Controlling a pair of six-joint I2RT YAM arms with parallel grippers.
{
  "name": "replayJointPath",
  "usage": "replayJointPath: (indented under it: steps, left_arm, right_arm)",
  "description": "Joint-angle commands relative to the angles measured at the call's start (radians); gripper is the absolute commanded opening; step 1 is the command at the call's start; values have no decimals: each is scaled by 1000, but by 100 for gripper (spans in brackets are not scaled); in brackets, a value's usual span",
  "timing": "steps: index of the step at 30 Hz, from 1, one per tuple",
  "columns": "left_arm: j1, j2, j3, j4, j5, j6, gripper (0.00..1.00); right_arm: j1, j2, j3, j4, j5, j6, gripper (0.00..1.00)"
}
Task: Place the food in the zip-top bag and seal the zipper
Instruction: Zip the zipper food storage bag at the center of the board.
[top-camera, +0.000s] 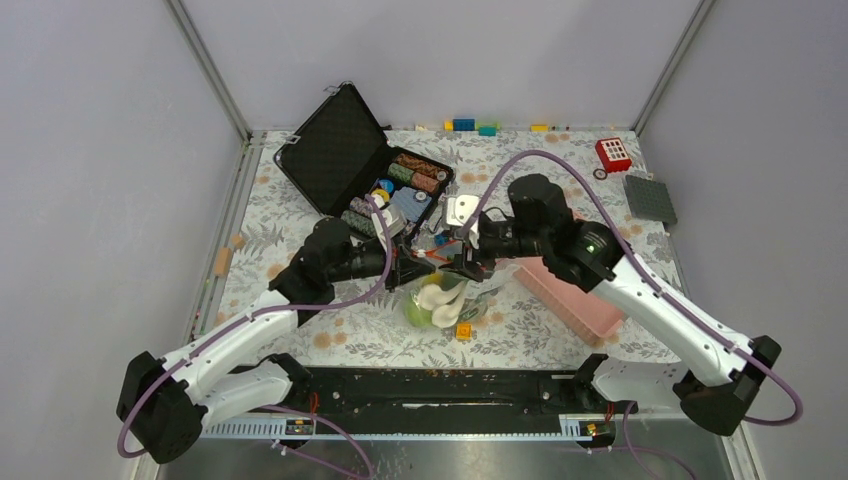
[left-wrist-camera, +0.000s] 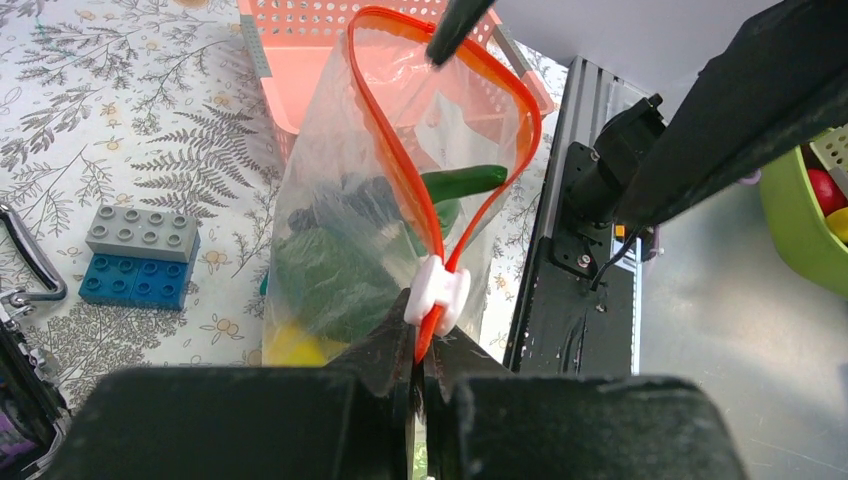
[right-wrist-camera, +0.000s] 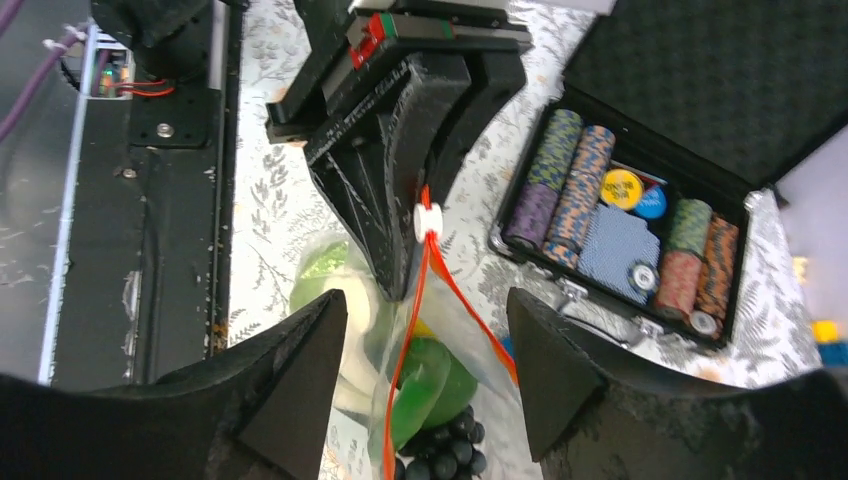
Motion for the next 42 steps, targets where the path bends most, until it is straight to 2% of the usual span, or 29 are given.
replayJointPath:
  steps: [1,6,11,16,19,26,29,35,42]
  left_arm:
    - [-7,-36,64,-3,-1,57,0]
    - [-11,-40,73,-11,2,70,0]
    - [-13,-54,69,-14,2,72,0]
    - [-14,-71,59,-3,3,75,0]
    - [-15,-74,57,3,2,72,0]
    - [-16,-91,36,17,-43,64,0]
    - [-16,-111,18,22,-125,27,0]
    - [-15,-188,-64,30,-275,6,0]
    - [-16,-207,-86,16,-357,1,0]
  right_arm:
    - [17,74,73,37,-120,-36,66]
    - [21,166,131,42,-158,-22,63]
    - [22,222,169,24,-139,-5,48]
    - [23,250,168,20,-134,2,46]
    - [23,268,181,5,-134,5,37]
    - [24,260,185,-34,-171,-22,0]
    - [23,251,188,-78,-148,-42,0]
    - [17,235,220,-188,11,-52,0]
    - [-25,166,181,-231,75,-47,0]
